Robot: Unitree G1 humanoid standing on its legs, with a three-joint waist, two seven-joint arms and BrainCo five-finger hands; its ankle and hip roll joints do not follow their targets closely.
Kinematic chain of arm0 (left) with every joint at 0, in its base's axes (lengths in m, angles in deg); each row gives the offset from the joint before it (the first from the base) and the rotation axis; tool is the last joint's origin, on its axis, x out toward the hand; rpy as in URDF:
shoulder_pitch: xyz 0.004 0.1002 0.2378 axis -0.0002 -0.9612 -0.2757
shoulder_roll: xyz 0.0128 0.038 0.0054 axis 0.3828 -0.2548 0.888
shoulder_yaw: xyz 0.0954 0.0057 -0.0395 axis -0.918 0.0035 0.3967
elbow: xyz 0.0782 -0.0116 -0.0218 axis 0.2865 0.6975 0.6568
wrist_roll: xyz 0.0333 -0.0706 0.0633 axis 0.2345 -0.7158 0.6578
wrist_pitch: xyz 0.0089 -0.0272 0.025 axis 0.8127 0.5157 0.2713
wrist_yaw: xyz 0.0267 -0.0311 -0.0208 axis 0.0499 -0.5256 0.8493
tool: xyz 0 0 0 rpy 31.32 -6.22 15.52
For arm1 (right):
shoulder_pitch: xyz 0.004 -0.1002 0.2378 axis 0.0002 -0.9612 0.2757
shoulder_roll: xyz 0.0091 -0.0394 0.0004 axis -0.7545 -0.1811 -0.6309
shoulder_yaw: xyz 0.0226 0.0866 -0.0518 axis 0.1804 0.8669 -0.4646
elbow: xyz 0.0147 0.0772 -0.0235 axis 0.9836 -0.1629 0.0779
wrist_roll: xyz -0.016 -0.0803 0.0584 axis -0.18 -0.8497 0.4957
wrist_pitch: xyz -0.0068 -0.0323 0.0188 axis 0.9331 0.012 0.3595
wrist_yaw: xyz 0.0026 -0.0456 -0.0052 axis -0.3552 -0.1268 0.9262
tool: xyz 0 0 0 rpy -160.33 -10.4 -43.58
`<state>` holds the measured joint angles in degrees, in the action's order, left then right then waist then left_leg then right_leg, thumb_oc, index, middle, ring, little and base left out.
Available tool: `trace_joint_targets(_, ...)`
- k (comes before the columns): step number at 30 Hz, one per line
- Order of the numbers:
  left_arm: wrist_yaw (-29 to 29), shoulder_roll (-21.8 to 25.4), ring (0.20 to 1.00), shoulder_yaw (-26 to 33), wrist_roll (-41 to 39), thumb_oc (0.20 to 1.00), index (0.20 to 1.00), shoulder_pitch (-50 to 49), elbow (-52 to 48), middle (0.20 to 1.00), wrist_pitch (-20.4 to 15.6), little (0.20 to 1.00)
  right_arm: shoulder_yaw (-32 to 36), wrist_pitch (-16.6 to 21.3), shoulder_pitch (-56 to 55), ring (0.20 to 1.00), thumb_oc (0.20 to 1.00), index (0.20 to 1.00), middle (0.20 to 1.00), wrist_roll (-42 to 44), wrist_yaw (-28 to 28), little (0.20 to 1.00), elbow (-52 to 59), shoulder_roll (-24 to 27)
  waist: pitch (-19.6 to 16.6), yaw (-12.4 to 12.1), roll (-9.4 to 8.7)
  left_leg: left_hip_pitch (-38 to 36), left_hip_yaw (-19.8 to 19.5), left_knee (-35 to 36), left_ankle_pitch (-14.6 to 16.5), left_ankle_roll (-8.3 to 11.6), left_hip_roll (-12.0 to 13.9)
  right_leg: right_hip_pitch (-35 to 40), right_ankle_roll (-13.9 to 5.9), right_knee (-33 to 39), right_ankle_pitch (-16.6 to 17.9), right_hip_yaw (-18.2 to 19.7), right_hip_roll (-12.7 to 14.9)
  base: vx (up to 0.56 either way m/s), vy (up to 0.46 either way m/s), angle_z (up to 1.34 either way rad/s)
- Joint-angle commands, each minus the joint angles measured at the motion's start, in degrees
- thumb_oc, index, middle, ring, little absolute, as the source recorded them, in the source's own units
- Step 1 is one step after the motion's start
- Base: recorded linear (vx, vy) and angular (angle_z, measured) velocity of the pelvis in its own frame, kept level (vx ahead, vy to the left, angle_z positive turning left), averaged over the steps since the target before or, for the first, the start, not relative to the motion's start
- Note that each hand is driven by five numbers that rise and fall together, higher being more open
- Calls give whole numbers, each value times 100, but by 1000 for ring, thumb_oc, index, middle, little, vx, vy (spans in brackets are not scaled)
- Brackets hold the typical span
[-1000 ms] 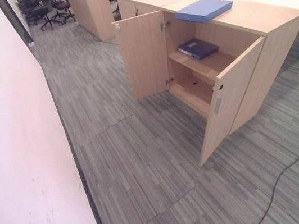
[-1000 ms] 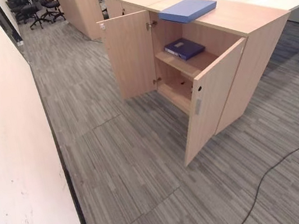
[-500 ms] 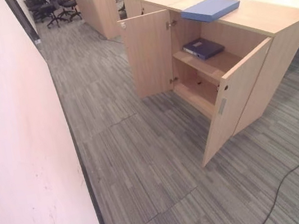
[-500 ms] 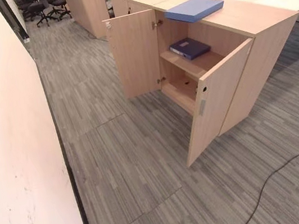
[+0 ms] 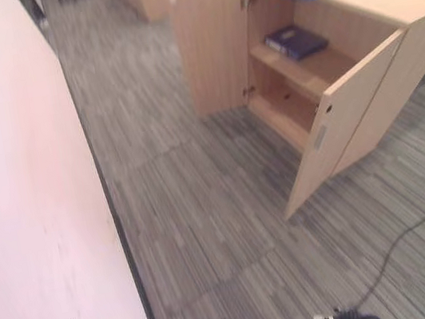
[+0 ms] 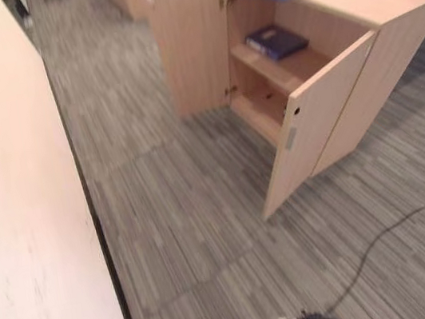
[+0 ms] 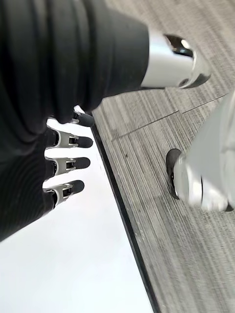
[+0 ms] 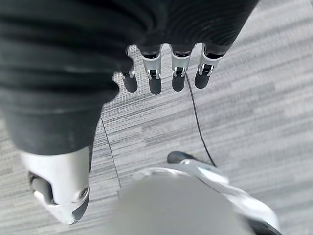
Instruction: Put the empty folder in the office cabinet
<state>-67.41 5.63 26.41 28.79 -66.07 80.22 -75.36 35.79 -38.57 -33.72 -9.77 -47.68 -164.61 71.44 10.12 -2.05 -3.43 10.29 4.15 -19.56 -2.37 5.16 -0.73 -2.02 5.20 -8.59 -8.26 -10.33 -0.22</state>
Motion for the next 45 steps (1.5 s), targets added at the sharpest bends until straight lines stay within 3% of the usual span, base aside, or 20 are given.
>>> trace_joint_targets(1, 130, -51, 1000, -24, -106, 1000, 1000, -3, -15, 1000, -26, 1000, -228, -19, -49, 1000, 1000, 1000, 1000, -110, 32, 1000, 3, 162, 32, 101, -52, 375, -25, -747, 235, -107, 286, 832, -747, 1359, 678, -314, 43, 67, -65, 20)
trace_joint_targets(2, 149, -64, 1000, -15, -162, 1000, 1000, 5, -20, 1000, -33, 1000, -256, -34, -17, 1000, 1000, 1000, 1000, -149, 61, 1000, -21, 204, 45, 74, -46, 670, 96, -707, -51, -127, 442, 857, -738, 1359, 610, -398, 37, 71, -29, 26)
trace_joint_targets(3, 149, -64, 1000, -16, -162, 1000, 1000, 4, -21, 1000, -33, 1000, -256, -33, -18, 1000, 1000, 1000, 1000, -149, 61, 1000, -21, 205, 59, 59, -41, 656, 106, -724, -34, -126, 454, 872, -738, 1359, 608, -385, 32, 242, -10, 25)
trace_joint_targets(4, 141, -65, 1000, 59, -162, 1000, 1000, -60, 36, 1000, -18, 1000, -272, -47, -33, 1000, 1000, 1000, 1000, -192, 52, 1000, -29, 230, 8, 10, -27, 657, 235, -92, 138, -159, 505, 933, -796, 1359, 510, -392, 36, 223, 57, 27)
trace_joint_targets(5, 135, -70, 1000, 101, -143, 1000, 1000, -101, 70, 1000, -15, 1000, -260, -29, -64, 1000, 1000, 1000, 1000, -220, 54, 1000, -25, 237, -32, -23, -2, 576, 342, 618, -202, -194, 447, 907, -815, 1359, 524, -391, 48, 223, 56, 24)
trace_joint_targets(6, 135, -70, 1000, 101, -143, 1000, 1000, -102, 70, 1000, -15, 1000, -261, -29, -64, 1000, 1000, 1000, 1000, -220, 54, 1000, -25, 237, -28, -24, -7, 560, 346, 639, -213, -195, 441, 912, -816, 1359, 523, -390, 54, 129, 70, 7)
trace_joint_targets(8, 141, -77, 1000, 199, -128, 1000, 1000, -176, 135, 1000, -9, 1000, -243, 14, -74, 1000, 1000, 1000, 1000, -308, 114, 1000, -27, 299, -92, -103, 154, 518, 442, 2171, -717, -108, 428, 993, -852, 1359, 401, -371, -37, 263, 127, 2)
trace_joint_targets(9, 144, -92, 1000, 204, -114, 1000, 1000, -178, 144, 1000, -11, 1000, -233, 20, -73, 1000, 1000, 1000, 1000, -328, 135, 1000, -44, 309, -88, -125, 203, 594, 479, 2421, -800, -56, 457, 1032, -850, 1359, 357, -365, -64, 317, 149, 8)
trace_joint_targets(14, 143, -112, 1000, 324, -25, 1000, 1000, -334, 209, 1000, 19, 1000, -233, -5, -199, 1000, 1000, 1000, 1000, -506, 94, 1000, -183, 214, -329, -151, 317, 351, 705, 2456, -905, 16, 548, 1176, -903, 1359, 158, -415, -47, 234, 112, -20)
trace_joint_targets(21, 151, -74, 1000, 358, -40, 1000, 1000, -291, 163, 1000, -21, 1000, -261, -57, -174, 1000, 1000, 1000, 1000, -640, 5, 1000, -184, 137, -616, -222, 194, 88, 733, 2456, -496, -333, 100, 1321, -1261, 1359, 190, -359, 546, 284, 212, -7)
trace_joint_targets(24, 168, -60, 1000, 289, -4, 1000, 1000, -229, 120, 1000, -23, 1000, -232, -68, -108, 1000, 1000, 1000, 1000, -705, -2, 1000, -115, 151, -726, -265, 209, -252, 705, 2456, -127, -582, -309, 1231, -1481, 633, 333, -456, 1130, 267, 316, -1)
trace_joint_targets(26, 170, -59, 1000, 280, 3, 1000, 1000, -226, 112, 1000, -20, 1000, -230, -70, -99, 1000, 1000, 1000, 1000, -715, -5, 1000, -100, 152, -722, -281, 232, -352, 692, 2456, -50, -637, -386, 1136, -1487, 322, 416, -475, 1261, 130, 213, 9)
trace_joint_targets(27, 167, -62, 1000, 267, 9, 1000, 1000, -210, 105, 1000, -14, 1000, -219, -71, -71, 1000, 1000, 1000, 1000, -741, -14, 1000, -62, 165, -724, -313, 261, -590, 671, 2456, 145, -735, -583, 951, -1526, -285, 816, -632, 1591, 162, 233, 0)
trace_joint_targets(29, 169, -64, 1000, 238, 0, 1000, 1000, -177, 89, 1000, -17, 1000, -262, -76, -43, 1000, 1000, 1000, 1000, -779, 6, 1000, -20, 169, -686, -337, 274, -742, 640, 2456, 276, -798, -680, 739, -1492, -668, 1362, -803, 1858, 181, 205, 7)
trace_joint_targets(30, 166, -59, 1000, 202, -4, 1000, 1000, -155, 77, 1000, -23, 1000, -293, -76, -18, 1000, 1000, 1000, 1000, -777, 8, 1000, 3, 167, -650, -334, 278, -857, 567, 2456, 398, -786, -699, 622, -1483, -854, 1397, -801, 1914, 119, 68, 32)
trace_joint_targets(32, 171, -60, 1000, 160, 8, 1000, 1000, -124, 68, 1000, -23, 1000, -310, -73, 10, 1000, 1000, 1000, 1000, -761, 12, 1000, 26, 163, -596, -314, 341, -911, 496, 2456, 401, -796, -648, 455, -1412, -990, 1369, -796, 1855, 71, 11, 57)
trace_joint_targets(33, 174, -58, 1000, 92, 32, 1000, 1000, -70, 59, 1000, -18, 1000, -317, -72, 75, 1000, 1000, 1000, 1000, -712, 21, 1000, 50, 158, -462, -227, 525, -992, 410, 2456, 307, -818, -476, 25, -1222, -1057, 1260, -748, 1617, 30, -1, 54)
trace_joint_targets(36, 164, -55, 1000, 3, 114, 1000, 1000, -59, 108, 1000, 6, 1000, -297, -78, 137, 1000, 1000, 1000, 1000, -539, 35, 1000, 65, 107, -188, -40, 606, -1294, 303, 2456, 329, -805, -368, -469, -1171, -685, 1211, -614, 1234, 106, -59, 29)
trace_joint_targets(39, 155, -22, 1000, -39, 238, 1000, 1000, -66, 121, 1000, 26, 1000, -312, -54, 163, 1000, 1000, 1000, 1000, -420, 8, 1000, 114, 80, -64, 124, 453, -1609, 12, 2456, 458, -763, -427, -692, -1266, 145, 1340, -175, 694, 181, -101, 28)
trace_joint_targets(45, 151, -17, 1000, 21, 428, 1000, 1000, -138, 199, 1000, 24, 1000, -318, -54, 53, 1000, 1000, 1000, 1000, -479, -10, 1000, 61, 93, -227, 162, 232, -1897, -272, 2456, 737, -765, -509, -448, -1315, 937, 1621, -113, 577, 192, -94, 52)
